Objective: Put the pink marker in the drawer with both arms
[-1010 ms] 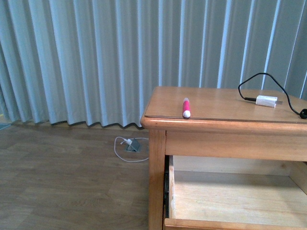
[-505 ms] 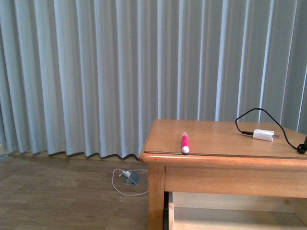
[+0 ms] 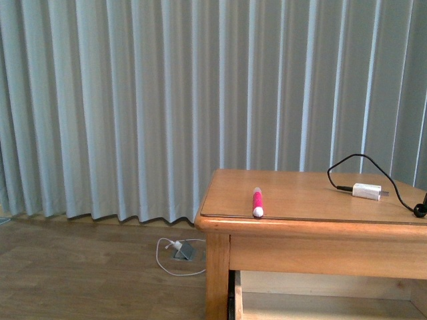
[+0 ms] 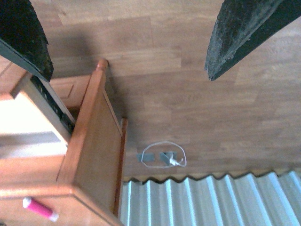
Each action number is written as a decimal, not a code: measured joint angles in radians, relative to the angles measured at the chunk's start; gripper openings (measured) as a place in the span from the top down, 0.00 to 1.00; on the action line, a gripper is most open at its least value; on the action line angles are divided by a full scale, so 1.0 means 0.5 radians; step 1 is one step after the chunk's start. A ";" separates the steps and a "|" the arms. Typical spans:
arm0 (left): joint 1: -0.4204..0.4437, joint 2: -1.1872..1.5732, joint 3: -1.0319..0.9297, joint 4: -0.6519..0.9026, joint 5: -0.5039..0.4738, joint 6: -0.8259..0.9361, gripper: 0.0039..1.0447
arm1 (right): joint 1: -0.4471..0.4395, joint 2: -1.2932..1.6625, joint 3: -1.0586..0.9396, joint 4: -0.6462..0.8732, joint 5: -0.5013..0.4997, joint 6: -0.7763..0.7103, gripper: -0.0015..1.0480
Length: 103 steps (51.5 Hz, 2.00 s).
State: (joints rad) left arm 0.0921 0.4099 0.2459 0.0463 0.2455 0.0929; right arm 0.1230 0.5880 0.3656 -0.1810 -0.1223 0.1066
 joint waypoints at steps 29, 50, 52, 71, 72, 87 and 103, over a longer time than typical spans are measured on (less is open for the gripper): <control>-0.817 2.097 1.448 0.509 -0.507 0.026 0.05 | 0.000 0.000 0.000 0.000 0.000 -0.003 0.08; -1.076 2.992 2.396 0.326 -0.680 -0.130 0.05 | 0.000 0.000 0.000 0.000 0.000 -0.003 0.08; -1.085 3.062 2.480 0.302 -0.681 -0.156 0.05 | 0.000 0.000 0.000 0.000 0.000 -0.003 0.08; -1.150 3.497 2.969 0.124 -0.703 -0.197 0.05 | 0.000 0.000 0.000 0.000 0.001 -0.003 0.08; -1.152 3.509 2.979 0.120 -0.705 -0.197 0.05 | 0.000 0.000 0.000 0.000 0.000 -0.003 0.08; -1.192 3.651 3.197 0.043 -0.732 -0.188 0.05 | 0.000 0.000 0.000 0.000 0.000 -0.003 0.08; -1.232 3.702 3.346 -0.170 -0.770 -0.153 0.41 | 0.000 0.000 0.000 0.000 0.000 -0.003 0.08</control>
State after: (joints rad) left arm -0.5240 2.2608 1.9190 -0.0387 -0.1394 0.0162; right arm 0.1230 0.5880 0.3656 -0.1810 -0.1223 0.1051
